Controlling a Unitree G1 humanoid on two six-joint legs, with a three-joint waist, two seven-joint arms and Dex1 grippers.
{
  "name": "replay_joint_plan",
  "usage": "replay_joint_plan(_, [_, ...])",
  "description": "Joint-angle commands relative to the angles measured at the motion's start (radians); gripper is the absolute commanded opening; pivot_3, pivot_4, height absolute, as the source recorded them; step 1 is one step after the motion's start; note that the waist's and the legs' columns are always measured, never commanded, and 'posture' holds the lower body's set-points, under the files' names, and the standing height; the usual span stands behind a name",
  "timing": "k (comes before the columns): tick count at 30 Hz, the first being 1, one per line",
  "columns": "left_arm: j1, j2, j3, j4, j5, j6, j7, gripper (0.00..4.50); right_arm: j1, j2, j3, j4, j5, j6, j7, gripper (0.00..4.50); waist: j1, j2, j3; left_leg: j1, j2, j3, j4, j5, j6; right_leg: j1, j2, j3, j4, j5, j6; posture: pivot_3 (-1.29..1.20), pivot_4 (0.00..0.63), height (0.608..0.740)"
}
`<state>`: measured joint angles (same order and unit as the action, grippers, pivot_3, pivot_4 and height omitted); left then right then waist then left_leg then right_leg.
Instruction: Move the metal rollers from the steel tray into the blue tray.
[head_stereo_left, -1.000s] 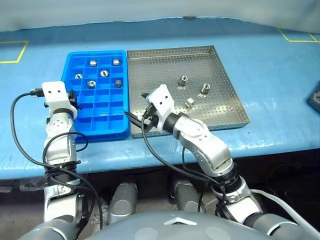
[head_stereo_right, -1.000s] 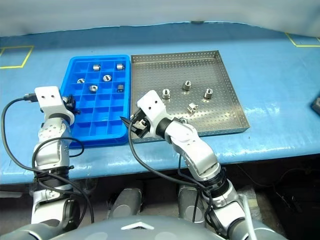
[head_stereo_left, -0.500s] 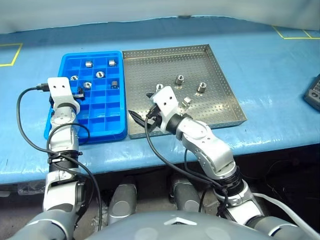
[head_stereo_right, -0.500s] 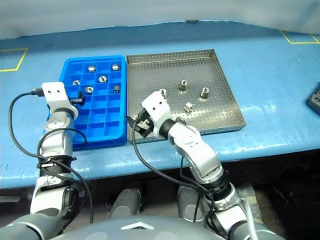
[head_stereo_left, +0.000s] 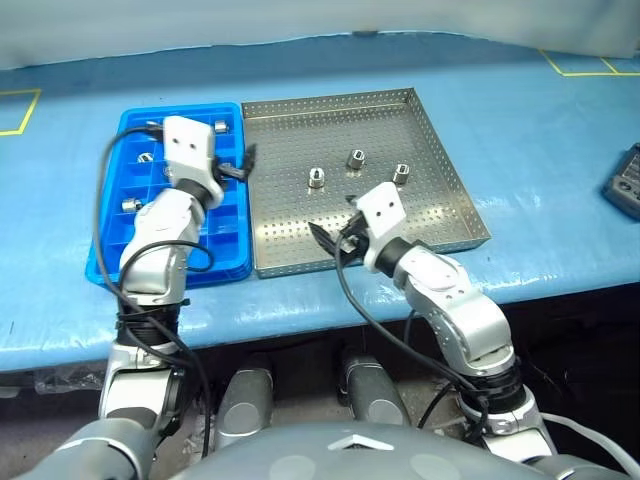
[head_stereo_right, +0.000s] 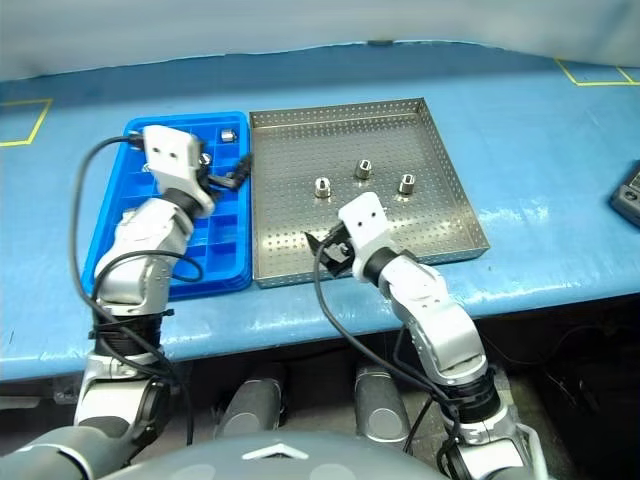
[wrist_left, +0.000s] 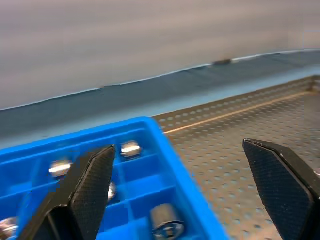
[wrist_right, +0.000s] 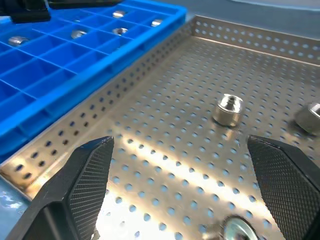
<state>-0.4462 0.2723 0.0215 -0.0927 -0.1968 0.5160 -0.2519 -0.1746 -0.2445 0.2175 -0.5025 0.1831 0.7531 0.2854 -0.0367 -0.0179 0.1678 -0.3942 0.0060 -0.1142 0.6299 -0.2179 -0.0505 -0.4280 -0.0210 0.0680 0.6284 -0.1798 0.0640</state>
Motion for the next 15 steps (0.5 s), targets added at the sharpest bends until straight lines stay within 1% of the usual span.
replay_joint_plan(1, [-0.063,-0.045,-0.053,0.084,0.036,-0.013,0.006,4.46,0.015,-0.005,-0.036,-0.068,-0.003,0.002,-0.019,4.50,-0.004,0.000,0.000,0.000,0.000,0.000,0.000,0.000,0.000,0.000,0.000,0.000,0.000,0.000,0.000,-0.02,0.150,0.740])
replay_joint_plan(5, [-0.133,-0.107,-0.088,0.229,0.078,-0.055,0.035,4.46,0.029,0.003,-0.036,-0.079,-0.009,0.004,-0.039,4.50,-0.018,0.000,0.000,0.000,0.000,0.000,0.000,0.000,0.000,0.000,0.000,0.001,0.000,0.000,0.001,-0.06,0.150,0.740])
replay_joint_plan(9, [-0.215,-0.173,-0.087,0.428,0.116,-0.129,0.084,4.46,0.044,0.017,-0.026,-0.090,-0.021,0.002,-0.058,4.50,-0.032,0.000,0.000,-0.001,0.000,0.000,0.001,0.000,0.000,0.000,0.000,0.001,0.000,0.001,0.001,-0.09,0.150,0.740])
replay_joint_plan(15, [-0.301,-0.220,-0.092,0.654,0.153,-0.248,0.096,4.46,0.057,0.032,-0.011,-0.101,-0.030,0.001,-0.075,4.50,-0.050,0.000,0.000,0.000,0.000,0.001,0.001,0.000,0.001,0.000,0.000,0.001,0.000,0.001,0.002,-0.11,0.150,0.740])
